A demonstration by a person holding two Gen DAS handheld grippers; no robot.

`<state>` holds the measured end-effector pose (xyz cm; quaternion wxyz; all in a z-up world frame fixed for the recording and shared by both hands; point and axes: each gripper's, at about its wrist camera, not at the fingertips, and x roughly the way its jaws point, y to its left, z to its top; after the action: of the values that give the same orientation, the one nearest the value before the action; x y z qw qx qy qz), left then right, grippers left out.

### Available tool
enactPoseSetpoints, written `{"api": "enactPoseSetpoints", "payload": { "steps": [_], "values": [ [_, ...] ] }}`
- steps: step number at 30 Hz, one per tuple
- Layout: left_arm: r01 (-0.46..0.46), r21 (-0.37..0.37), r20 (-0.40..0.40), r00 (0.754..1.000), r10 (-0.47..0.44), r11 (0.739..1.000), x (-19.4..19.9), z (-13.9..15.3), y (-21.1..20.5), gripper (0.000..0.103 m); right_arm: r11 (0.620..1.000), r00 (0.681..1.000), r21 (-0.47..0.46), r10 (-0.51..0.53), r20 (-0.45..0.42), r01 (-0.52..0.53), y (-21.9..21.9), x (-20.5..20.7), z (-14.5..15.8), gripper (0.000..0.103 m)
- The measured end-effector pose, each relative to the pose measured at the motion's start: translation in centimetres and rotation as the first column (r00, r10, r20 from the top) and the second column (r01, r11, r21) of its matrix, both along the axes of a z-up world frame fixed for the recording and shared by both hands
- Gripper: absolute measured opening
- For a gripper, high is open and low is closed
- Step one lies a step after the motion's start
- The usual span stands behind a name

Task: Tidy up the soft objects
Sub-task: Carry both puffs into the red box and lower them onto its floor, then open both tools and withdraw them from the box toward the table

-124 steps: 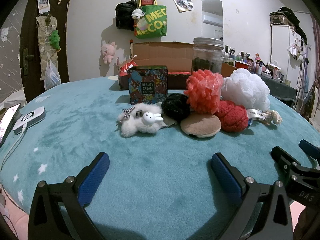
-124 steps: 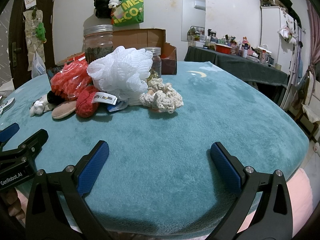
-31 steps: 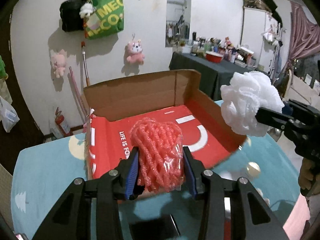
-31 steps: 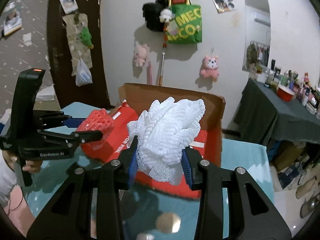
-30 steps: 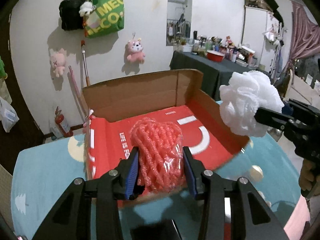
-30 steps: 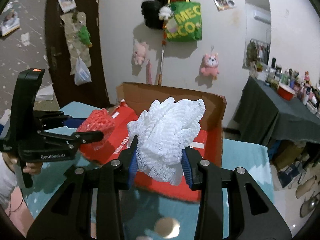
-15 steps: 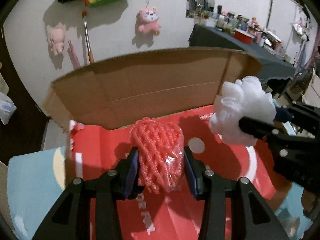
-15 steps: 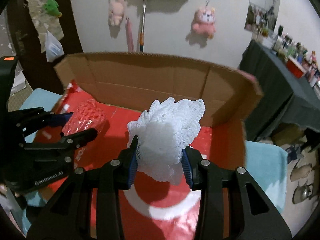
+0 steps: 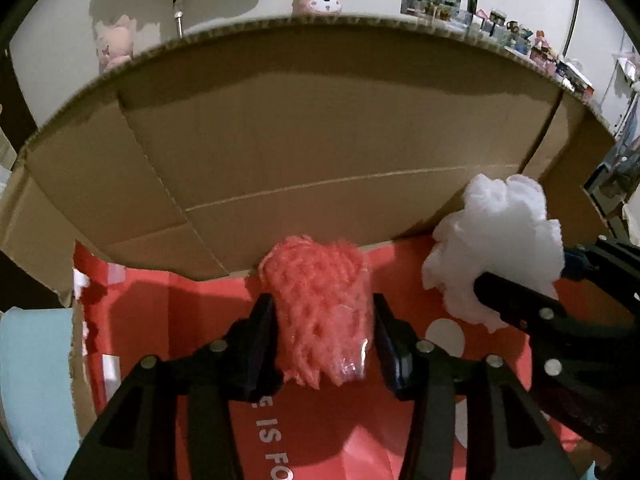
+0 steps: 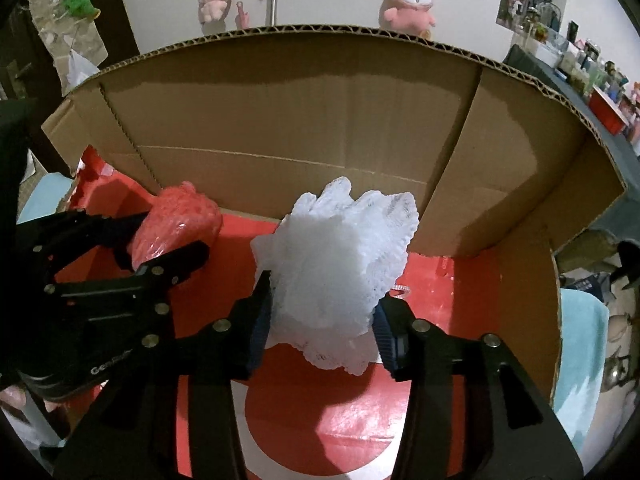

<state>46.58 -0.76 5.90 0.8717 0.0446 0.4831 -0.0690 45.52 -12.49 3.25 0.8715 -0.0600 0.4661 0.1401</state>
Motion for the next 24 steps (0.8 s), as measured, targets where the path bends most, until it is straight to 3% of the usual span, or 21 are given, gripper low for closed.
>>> {"api": "enactPoseSetpoints", "payload": {
  "steps": [8,21,24],
  "values": [
    [0.002,0.014,0.01,1.0,-0.002,1.0,-0.7,0.0,-0.2,0.061,0.999,1.0,0.031,-0.018,-0.015,0.018,-0.9,0.0,0.2,0.049],
    [-0.034,-0.005,0.072,0.997,0.034,0.999,-3.9,2.6,1.4,0.09,0.999,0.998,-0.002,-0.047,0.043,0.047,-1.2,-1.4,2.7,0.066],
    [-0.036,-0.023,0.093,0.995,0.038,0.999,-4.6,3.7,2.1,0.093,0.998,0.996,0.009,-0.06,0.059,0.059,-1.6,-2.5,4.1,0.072]
  ]
}}
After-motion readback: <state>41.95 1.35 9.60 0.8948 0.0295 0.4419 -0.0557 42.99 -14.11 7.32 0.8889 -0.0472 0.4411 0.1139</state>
